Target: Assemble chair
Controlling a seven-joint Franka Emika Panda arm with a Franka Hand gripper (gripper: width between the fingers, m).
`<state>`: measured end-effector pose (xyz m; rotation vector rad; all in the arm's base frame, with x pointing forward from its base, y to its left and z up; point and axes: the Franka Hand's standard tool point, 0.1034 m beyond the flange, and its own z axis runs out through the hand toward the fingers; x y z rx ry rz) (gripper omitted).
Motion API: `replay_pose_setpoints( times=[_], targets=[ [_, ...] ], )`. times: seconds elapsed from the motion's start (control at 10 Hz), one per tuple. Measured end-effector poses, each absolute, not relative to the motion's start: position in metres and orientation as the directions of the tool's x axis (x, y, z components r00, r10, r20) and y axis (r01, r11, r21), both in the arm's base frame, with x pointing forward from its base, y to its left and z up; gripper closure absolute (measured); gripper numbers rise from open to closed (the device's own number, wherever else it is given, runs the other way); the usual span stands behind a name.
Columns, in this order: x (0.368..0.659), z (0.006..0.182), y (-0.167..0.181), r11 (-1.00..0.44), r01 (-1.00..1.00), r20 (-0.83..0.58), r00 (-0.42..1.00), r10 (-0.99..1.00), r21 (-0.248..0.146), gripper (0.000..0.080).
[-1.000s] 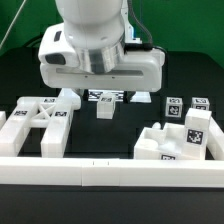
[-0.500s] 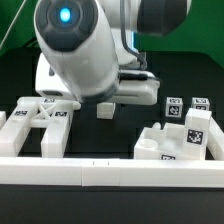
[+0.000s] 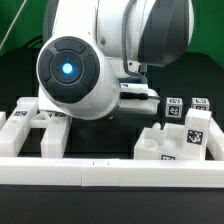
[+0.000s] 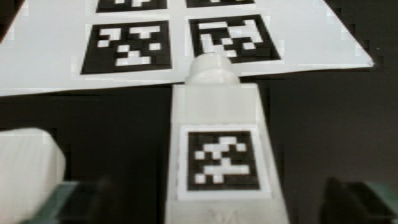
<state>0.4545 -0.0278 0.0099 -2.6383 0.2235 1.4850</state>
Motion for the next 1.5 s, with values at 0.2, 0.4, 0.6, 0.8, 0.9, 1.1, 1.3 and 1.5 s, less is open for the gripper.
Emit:
replay_pose_setpoints(
  times=[0.2,0.4,0.6,0.8,0.9,1.1,1.3,1.5],
  targets=[
    [0.455,0.010,-0.028,-0.984,-0.180,-0.856,0.512,-0.077,-0.020,0.0514],
    [0.455,0.011,-0.027,-0.983,-0.180,-0.855,0.513,-0.076,-0.021,0.0514],
    [0.467,0.038,-0.021,-0.983,-0.180,-0.863,0.502,-0.066,-0.029,0.0514],
    [0.485,0.073,-0.015,-0.981,-0.189,-0.860,0.507,-0.064,-0.039,0.0514],
    [0.495,0.080,-0.017,-0.981,-0.188,-0.846,0.530,-0.058,-0.050,0.0514],
    [0.497,0.078,-0.021,-0.981,-0.186,-0.839,0.542,-0.055,-0.056,0.0514],
    [0.499,0.076,-0.022,-0.981,-0.185,-0.831,0.553,-0.058,-0.055,0.0514],
    [0.521,0.078,-0.017,-0.984,-0.170,-0.731,0.678,-0.073,-0.059,0.0514]
  ],
)
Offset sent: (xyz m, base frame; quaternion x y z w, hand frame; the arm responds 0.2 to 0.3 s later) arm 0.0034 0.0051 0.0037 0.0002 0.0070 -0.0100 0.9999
